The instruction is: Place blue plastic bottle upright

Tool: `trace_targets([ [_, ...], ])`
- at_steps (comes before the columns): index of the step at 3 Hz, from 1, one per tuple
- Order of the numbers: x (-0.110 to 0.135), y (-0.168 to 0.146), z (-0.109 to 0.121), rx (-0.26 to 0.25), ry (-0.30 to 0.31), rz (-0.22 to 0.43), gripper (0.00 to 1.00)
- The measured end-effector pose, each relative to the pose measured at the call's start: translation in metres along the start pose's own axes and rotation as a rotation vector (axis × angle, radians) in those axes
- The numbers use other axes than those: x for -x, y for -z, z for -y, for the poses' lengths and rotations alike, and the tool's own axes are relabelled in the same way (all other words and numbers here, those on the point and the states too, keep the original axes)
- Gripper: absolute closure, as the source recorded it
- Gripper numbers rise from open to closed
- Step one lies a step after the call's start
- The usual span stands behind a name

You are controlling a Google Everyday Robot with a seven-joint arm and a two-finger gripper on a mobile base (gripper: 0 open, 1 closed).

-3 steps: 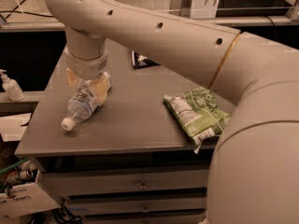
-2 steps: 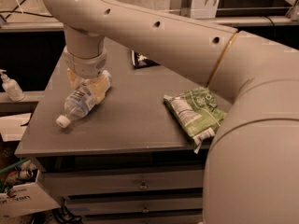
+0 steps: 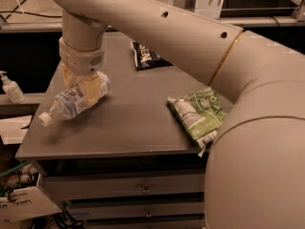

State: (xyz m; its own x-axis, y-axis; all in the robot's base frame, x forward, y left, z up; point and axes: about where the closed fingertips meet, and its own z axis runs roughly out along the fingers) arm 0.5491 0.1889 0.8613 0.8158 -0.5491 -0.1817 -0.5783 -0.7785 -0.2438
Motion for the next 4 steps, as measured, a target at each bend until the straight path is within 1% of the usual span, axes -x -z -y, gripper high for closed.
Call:
trace_targets([
  [1, 0.03, -0.003, 0.001, -0.058, -0.106, 0.22, 1.0],
  [2, 0.053, -0.002, 0.004, -0.166, -0.19, 0.451, 1.0],
  [3, 0.079, 0.022, 0.025, -0.311, -0.234, 0.678, 1.0],
  [4, 0.092, 0.061, 0.047, -0.437, -0.22, 0.78, 1.0],
])
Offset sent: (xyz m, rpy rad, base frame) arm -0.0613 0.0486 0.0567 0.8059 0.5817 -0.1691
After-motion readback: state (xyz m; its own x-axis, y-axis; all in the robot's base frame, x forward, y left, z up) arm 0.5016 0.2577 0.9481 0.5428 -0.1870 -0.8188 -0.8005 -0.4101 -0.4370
